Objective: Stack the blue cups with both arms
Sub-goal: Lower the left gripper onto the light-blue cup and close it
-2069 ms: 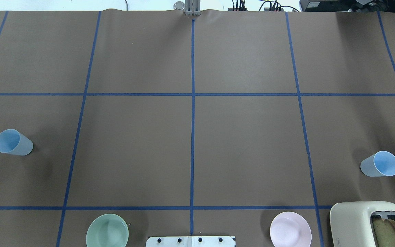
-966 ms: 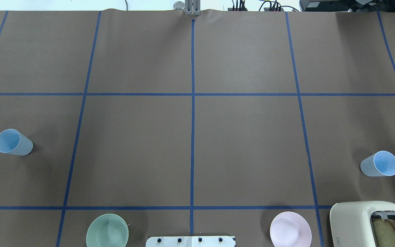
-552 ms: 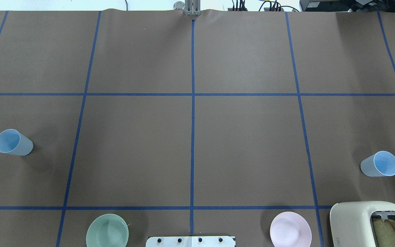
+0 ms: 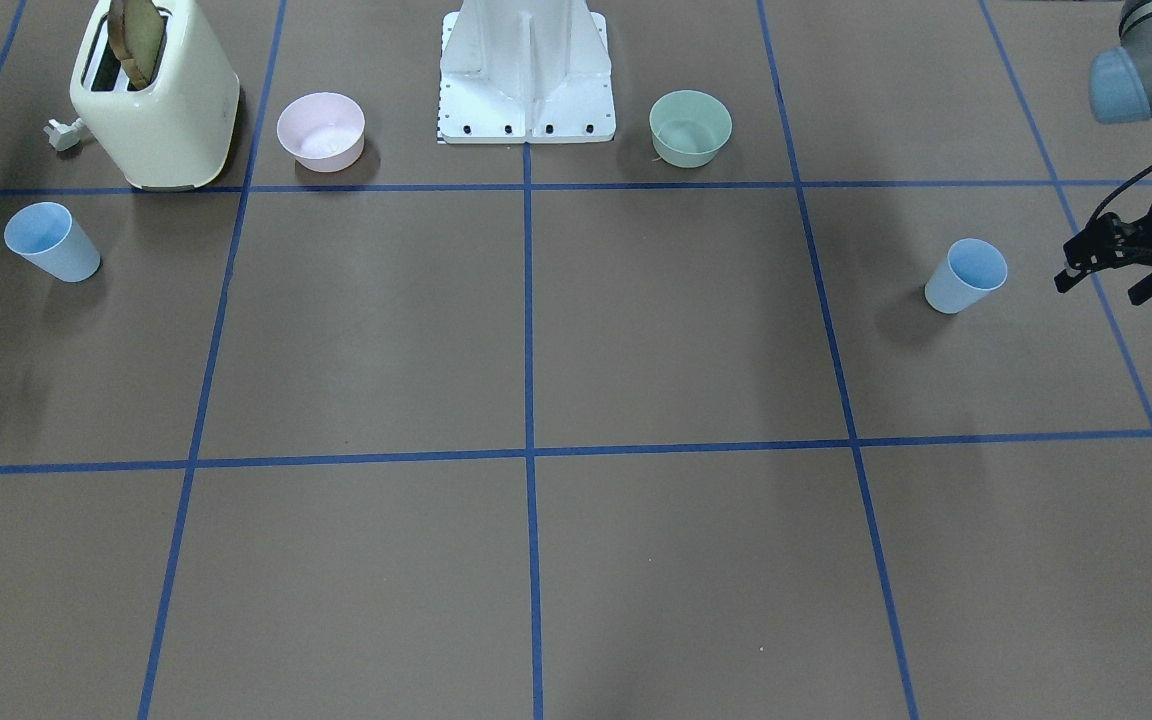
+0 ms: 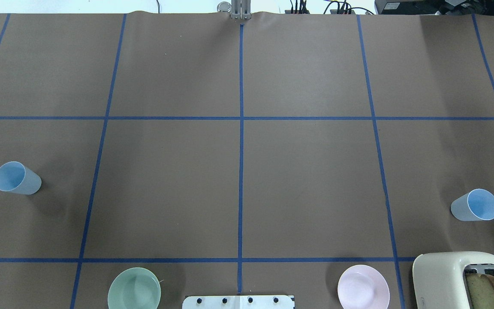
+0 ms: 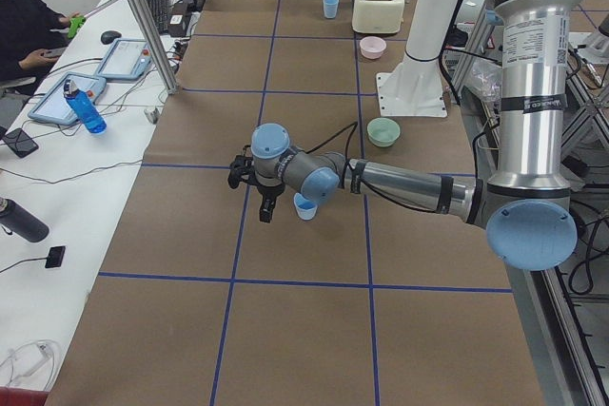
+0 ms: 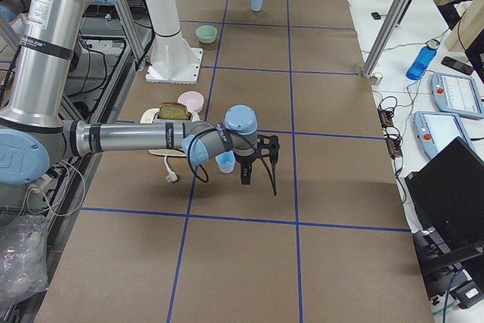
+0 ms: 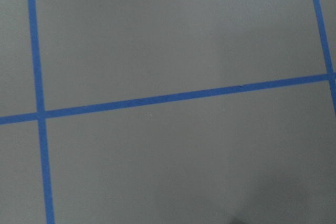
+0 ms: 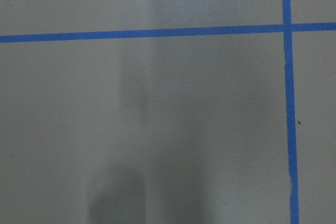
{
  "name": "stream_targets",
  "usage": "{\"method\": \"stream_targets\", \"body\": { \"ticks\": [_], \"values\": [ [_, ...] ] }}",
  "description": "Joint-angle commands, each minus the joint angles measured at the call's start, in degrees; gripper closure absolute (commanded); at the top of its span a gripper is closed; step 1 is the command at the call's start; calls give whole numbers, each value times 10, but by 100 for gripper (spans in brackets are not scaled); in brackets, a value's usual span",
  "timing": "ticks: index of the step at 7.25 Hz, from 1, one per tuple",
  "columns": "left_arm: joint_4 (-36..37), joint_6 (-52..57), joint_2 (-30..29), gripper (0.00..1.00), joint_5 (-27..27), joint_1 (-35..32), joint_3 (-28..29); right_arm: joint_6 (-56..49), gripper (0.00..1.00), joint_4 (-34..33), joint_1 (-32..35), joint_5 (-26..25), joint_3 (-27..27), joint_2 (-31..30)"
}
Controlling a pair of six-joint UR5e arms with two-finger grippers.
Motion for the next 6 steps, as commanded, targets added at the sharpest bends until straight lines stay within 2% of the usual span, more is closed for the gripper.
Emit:
{"method": "stream_targets", "body": {
  "ticks": [1,6],
  "values": [
    [-21,-21,9,3,9,44,1,5,0,3,-4,-1,-1,1],
    [-48,-23,41,3,13,87,2,5,0,3,-4,2,0,-3]
  ]
}}
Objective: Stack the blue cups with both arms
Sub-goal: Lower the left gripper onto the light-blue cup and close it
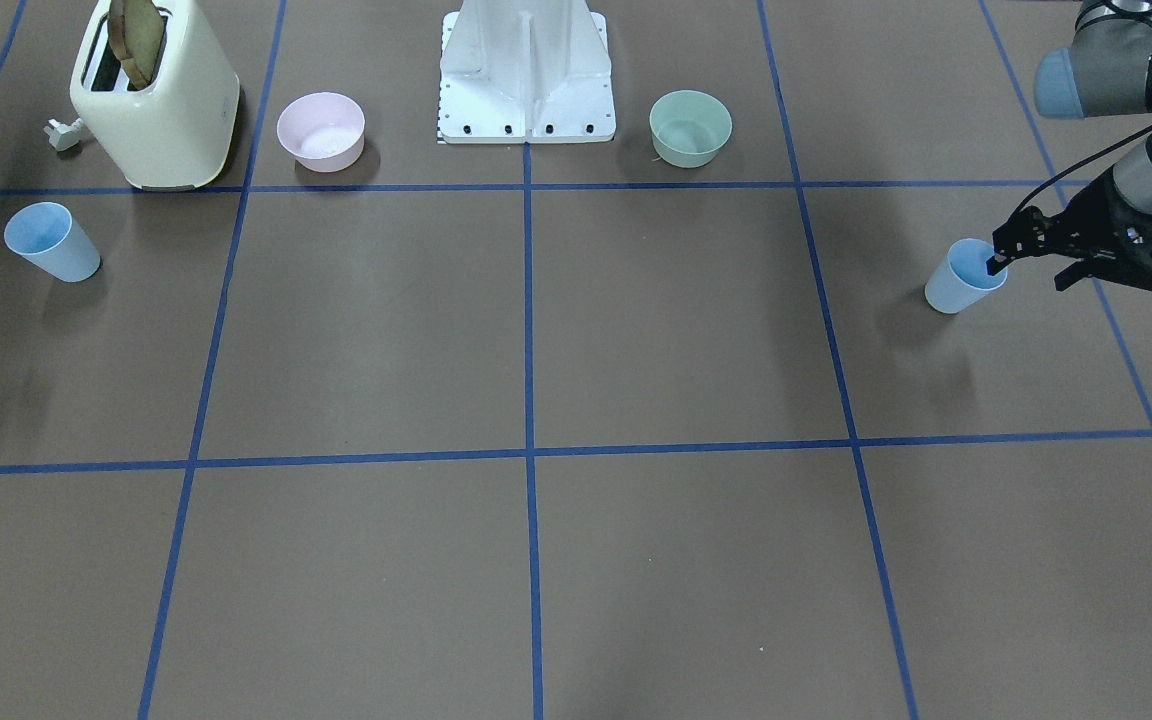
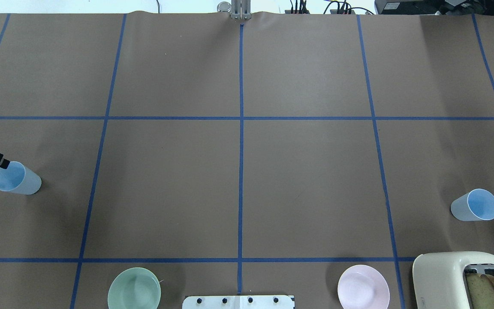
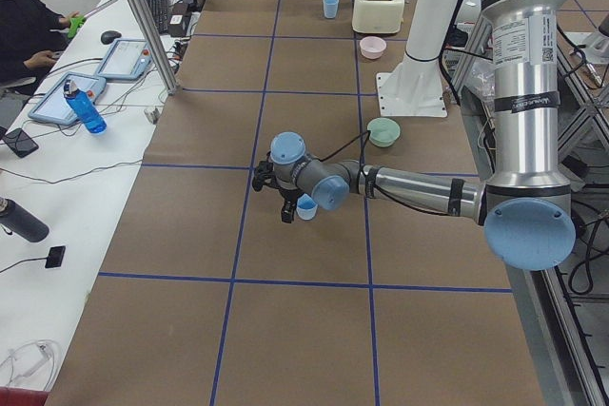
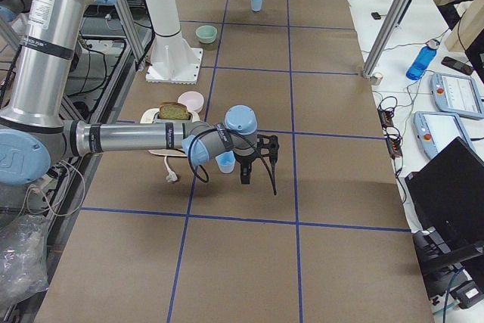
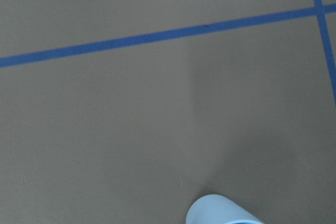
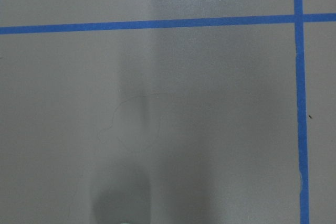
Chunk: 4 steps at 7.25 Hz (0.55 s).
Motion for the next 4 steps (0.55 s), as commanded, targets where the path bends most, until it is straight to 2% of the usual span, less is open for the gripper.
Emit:
{"method": "stream_targets", "body": {
  "ticks": [1,4],
  "values": [
    [-6,1,6,3,1,9,4,0,0,0,0,1,1,-2],
    [-6,-10,3,7,15,28,8,0,0,0,0,1,0,-1]
  ]
}}
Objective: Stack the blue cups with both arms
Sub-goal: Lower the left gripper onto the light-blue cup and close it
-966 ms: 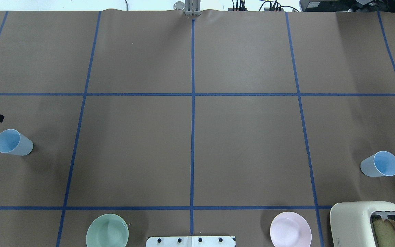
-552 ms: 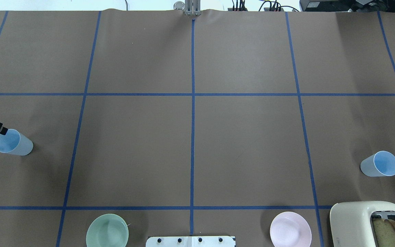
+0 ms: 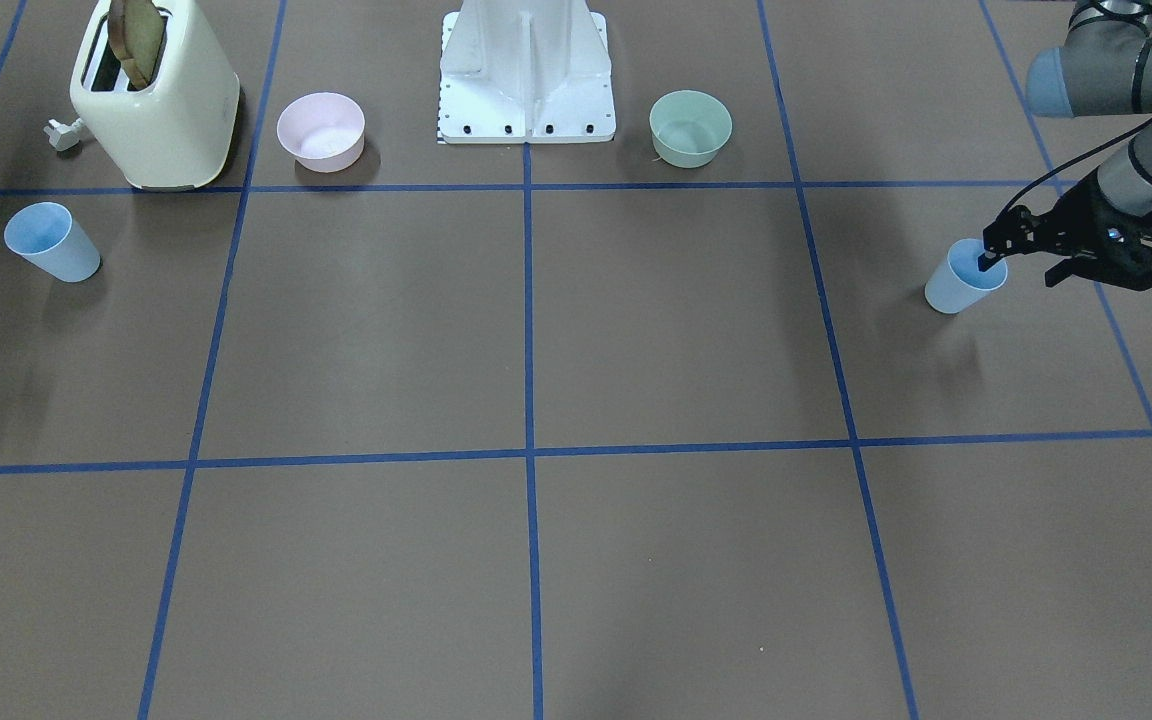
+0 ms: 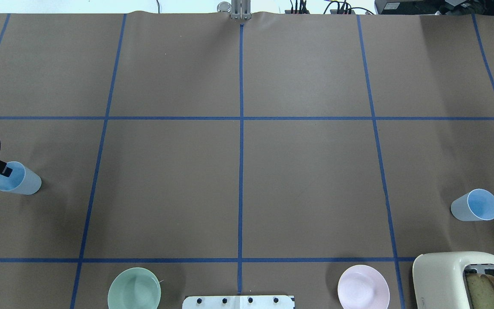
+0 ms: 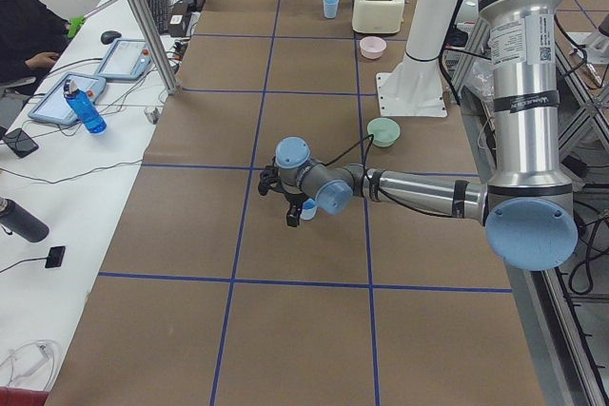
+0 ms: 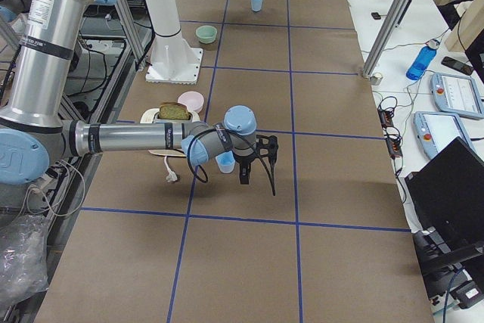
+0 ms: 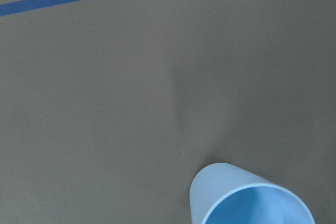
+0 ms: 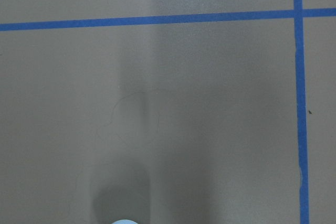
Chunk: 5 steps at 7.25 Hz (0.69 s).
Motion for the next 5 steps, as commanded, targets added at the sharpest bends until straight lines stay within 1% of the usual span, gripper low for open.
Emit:
{"method": "stream_targets", "body": {
  "ticks": [1,2,3,4,5],
  "values": [
    [0,-6,-3,11,4,9,2,0,0,0,0,-1,-1,1],
    [0,-5,-4,18,5,11,5,0,0,0,0,-1,-1,1],
    [-1,-6,-5,29,11,17,8,0,0,0,1,3,-1,1],
    [-1,-6,-5,42,19,22,9,0,0,-1,1,4,-1,2],
    [-1,-7,-6,62,19,25,12,0,0,-1,0,5,-1,1]
  ]
}}
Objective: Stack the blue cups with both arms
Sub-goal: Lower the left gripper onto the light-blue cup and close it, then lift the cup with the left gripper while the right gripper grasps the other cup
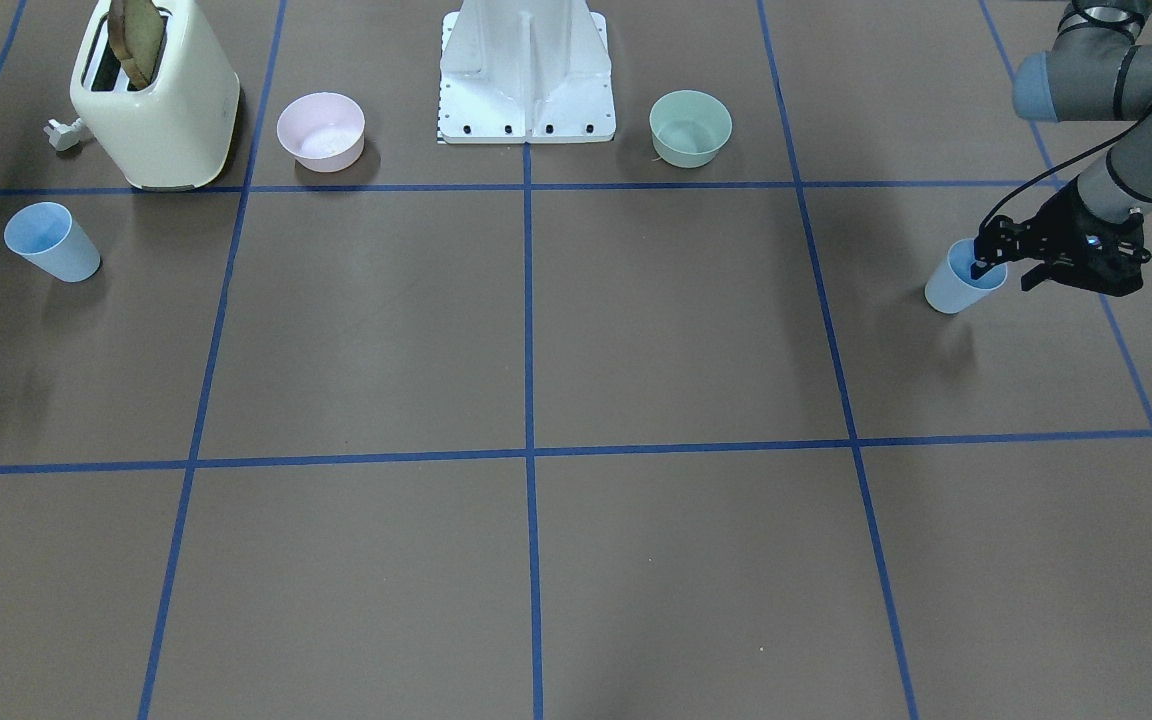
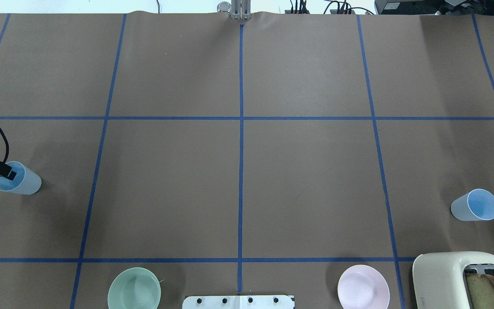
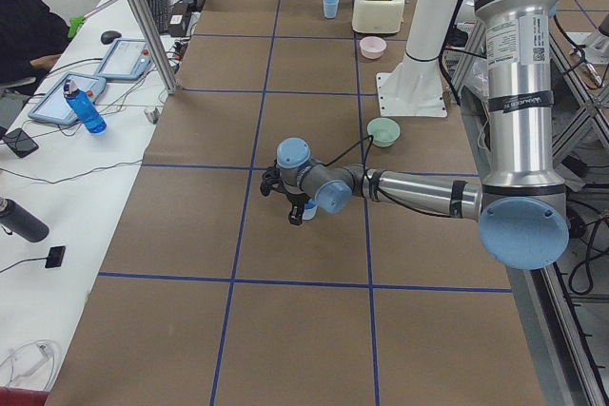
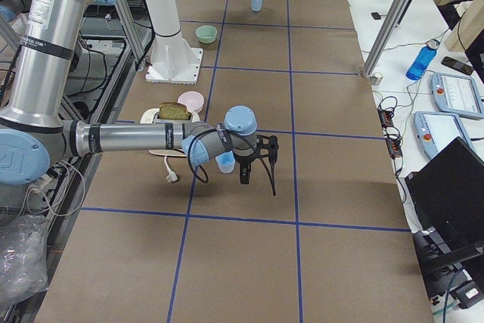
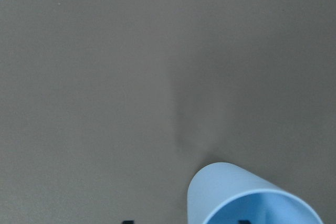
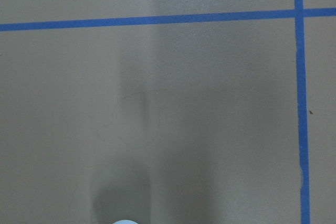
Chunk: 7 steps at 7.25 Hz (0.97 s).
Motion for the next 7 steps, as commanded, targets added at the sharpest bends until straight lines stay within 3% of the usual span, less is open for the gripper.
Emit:
{"method": "stream_targets", "body": {
  "ticks": [1,2,5,7],
  "values": [
    [0,-1,-2,74,4,10,8,0,0,0,0,3,0,1],
    [0,-1,-5,100,4,11,10,0,0,0,-1,3,0,1],
    [0,-3,-17,100,-2,10,3,1,0,0,0,3,1,1],
    [50,-41,-38,100,-30,10,-64,43,0,7,-16,6,2,0]
  ]
}}
